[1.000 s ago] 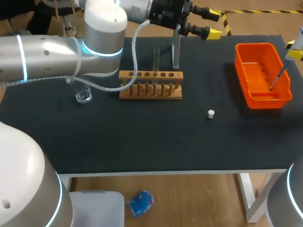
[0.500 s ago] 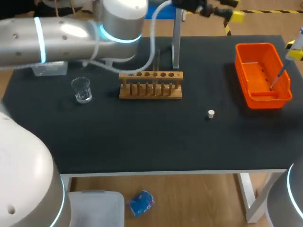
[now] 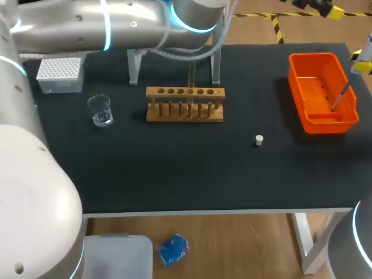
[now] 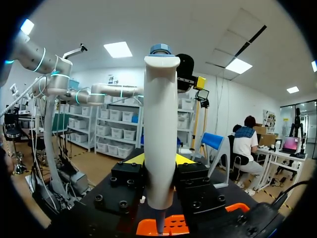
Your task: Invert the test tube, pick up the pipette, mount the tip to pipette, aspirate from beaker and dispense into the tube, eject the tip, return the pipette, and cap with the stopper.
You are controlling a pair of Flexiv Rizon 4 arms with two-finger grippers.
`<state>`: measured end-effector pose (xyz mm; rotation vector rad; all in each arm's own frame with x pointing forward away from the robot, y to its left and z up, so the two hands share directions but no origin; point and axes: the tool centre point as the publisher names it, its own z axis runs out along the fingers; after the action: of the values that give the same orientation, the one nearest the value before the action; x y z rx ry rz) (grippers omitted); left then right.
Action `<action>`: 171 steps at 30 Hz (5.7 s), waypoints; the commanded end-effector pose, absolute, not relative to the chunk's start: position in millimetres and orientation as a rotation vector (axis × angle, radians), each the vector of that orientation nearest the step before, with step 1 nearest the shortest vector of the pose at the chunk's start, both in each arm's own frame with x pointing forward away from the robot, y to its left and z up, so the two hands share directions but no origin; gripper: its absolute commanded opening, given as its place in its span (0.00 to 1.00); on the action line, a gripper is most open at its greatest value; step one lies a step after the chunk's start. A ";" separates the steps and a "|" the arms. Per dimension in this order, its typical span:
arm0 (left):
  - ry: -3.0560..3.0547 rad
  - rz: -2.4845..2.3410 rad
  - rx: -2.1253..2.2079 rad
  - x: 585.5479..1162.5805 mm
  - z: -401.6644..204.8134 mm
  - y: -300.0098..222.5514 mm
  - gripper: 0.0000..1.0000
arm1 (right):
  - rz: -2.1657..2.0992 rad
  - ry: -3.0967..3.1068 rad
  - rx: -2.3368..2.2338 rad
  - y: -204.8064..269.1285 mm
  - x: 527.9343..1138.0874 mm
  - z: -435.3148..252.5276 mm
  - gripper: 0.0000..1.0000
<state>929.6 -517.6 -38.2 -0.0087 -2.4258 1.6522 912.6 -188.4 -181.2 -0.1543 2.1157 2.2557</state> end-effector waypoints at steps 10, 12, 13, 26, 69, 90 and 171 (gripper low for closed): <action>-2.522 1.502 -0.031 935.1 -37.3 -537.8 1.00 | 2.259 2.118 -0.162 -190.3 914.4 -181.8 0.00; -2.522 1.502 -0.031 935.1 -37.3 -537.8 1.00 | 2.259 2.118 -0.162 -190.3 914.4 -181.8 0.00; -2.522 1.502 -0.031 935.1 -37.3 -537.8 1.00 | 2.259 2.118 -0.162 -190.3 914.4 -181.8 0.00; -2.519 1.518 -0.062 930.6 -55.0 -553.1 0.00 | 2.259 2.118 -0.162 -190.3 914.4 -181.8 0.00; -2.451 1.688 -0.113 914.1 -59.3 -591.6 0.00 | 2.259 2.118 -0.162 -190.3 914.4 -181.8 0.00; -2.388 1.835 -0.146 907.6 -72.0 -602.4 0.00 | 2.259 2.118 -0.162 -190.3 914.4 -181.8 0.00; -2.410 1.721 -0.128 905.4 -103.4 -613.7 0.00 | 2.259 2.118 -0.162 -190.3 914.4 -181.8 0.00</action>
<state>905.6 -612.0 -95.3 -0.1286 -2.4135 1.7144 912.9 -189.3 -187.4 -0.1546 2.1147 2.2569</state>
